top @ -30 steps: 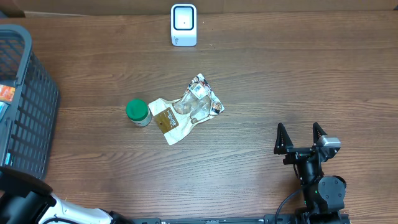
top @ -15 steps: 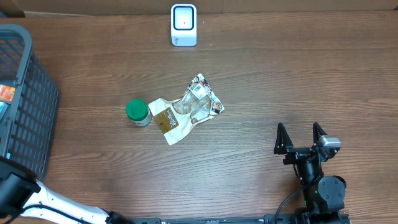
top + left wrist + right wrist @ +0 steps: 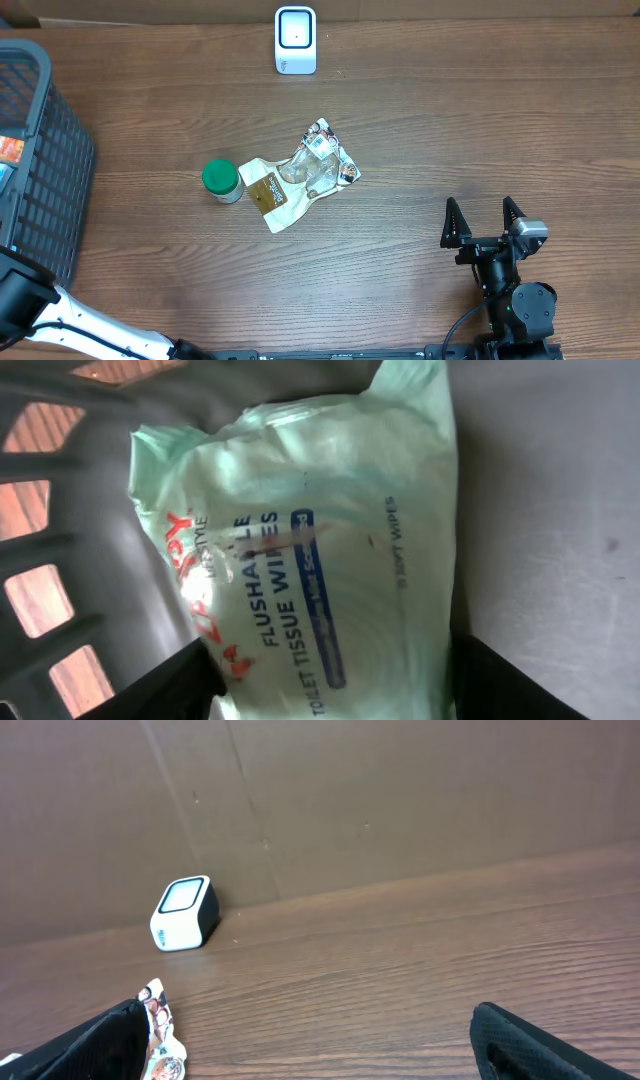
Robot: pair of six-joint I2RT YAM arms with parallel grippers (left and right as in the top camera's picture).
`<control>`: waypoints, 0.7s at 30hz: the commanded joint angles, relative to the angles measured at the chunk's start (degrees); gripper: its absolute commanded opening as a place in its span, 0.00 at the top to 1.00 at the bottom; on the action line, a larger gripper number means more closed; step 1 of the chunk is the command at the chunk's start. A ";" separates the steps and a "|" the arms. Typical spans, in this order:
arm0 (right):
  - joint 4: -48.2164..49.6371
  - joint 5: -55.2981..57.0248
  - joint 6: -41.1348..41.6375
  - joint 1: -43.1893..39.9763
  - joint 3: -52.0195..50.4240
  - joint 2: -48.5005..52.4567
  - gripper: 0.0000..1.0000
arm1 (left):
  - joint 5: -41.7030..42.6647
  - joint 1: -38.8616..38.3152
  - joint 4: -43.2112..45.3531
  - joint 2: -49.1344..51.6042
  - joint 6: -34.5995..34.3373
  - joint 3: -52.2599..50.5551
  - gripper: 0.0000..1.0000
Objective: Scan the item barcode
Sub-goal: 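Reach the left gripper into the basket and grasp the green tissue pack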
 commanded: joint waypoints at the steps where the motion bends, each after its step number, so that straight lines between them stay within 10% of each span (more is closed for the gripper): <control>1: 0.31 0.57 -0.26 0.33 -0.61 -0.42 0.00 | -0.70 0.22 1.84 0.90 -0.35 -4.44 0.39; 6: 0.31 0.55 -0.24 0.33 -0.61 -0.42 0.00 | -0.02 0.22 1.95 0.81 -0.37 -5.42 0.96; 21: 0.31 0.55 -0.24 0.33 -0.61 -0.42 0.00 | 20.04 -5.84 -14.36 -7.76 -0.33 24.70 0.96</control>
